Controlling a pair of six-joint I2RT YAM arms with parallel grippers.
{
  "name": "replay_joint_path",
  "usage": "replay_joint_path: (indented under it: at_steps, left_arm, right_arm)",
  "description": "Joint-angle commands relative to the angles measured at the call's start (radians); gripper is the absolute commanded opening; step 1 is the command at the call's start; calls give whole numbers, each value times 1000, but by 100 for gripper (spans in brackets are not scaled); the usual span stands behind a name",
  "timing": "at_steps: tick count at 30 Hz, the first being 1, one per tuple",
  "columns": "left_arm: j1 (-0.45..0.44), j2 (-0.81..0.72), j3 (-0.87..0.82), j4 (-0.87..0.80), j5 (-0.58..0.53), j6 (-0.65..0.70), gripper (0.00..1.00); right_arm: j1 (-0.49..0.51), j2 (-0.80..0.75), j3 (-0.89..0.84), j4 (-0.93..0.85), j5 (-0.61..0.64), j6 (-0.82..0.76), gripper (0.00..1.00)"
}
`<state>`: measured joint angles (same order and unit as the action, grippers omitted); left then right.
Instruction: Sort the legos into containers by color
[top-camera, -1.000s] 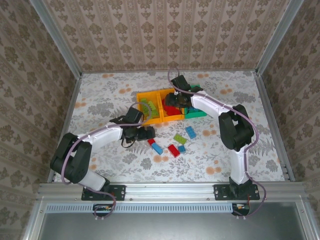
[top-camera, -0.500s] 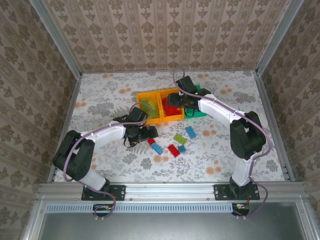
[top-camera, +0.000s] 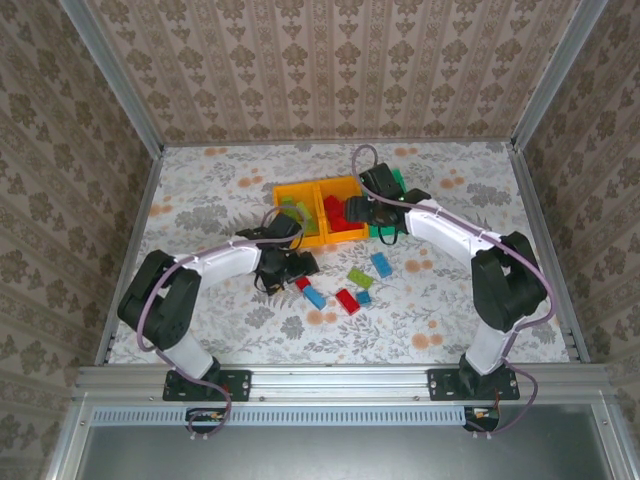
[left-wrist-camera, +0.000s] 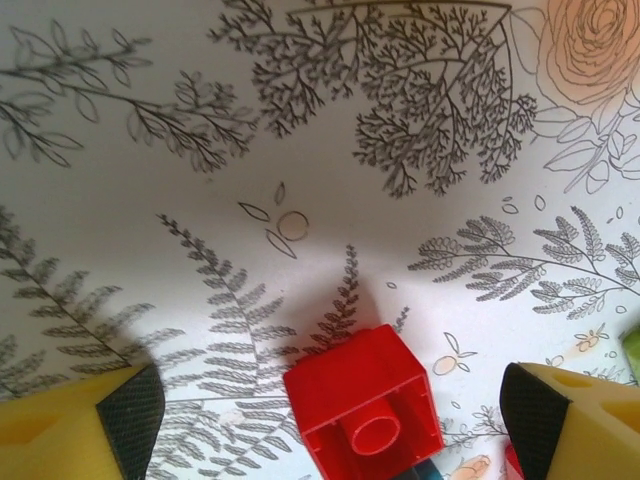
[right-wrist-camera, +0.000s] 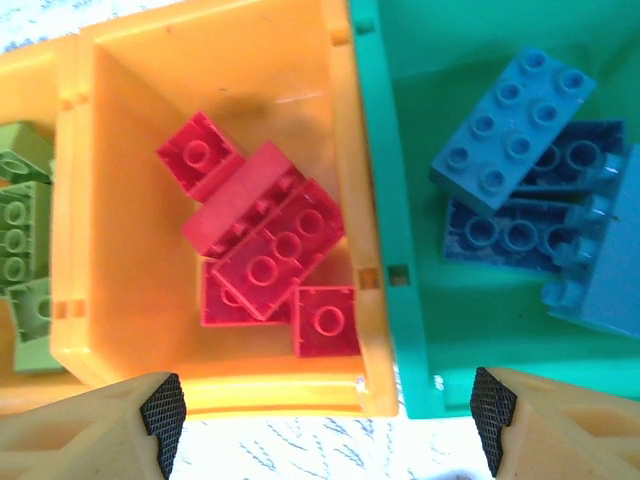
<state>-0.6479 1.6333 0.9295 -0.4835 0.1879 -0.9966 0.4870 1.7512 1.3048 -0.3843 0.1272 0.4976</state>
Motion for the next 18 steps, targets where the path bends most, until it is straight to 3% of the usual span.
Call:
replay_joint_path:
  at_steps: [1,11,18]
  left_arm:
    - [-11,27,50,-66,14,-60,90]
    - [-28,83,91,-122,22,-138,84]
    - [-35,109,118,-172,5,-167,76]
  right_arm:
    - [2,-56,-58,28,96,-22,79]
    - [-2,-215,-252,199,296,-163,87]
    - [-31,-254,-302,228,342,-204,91]
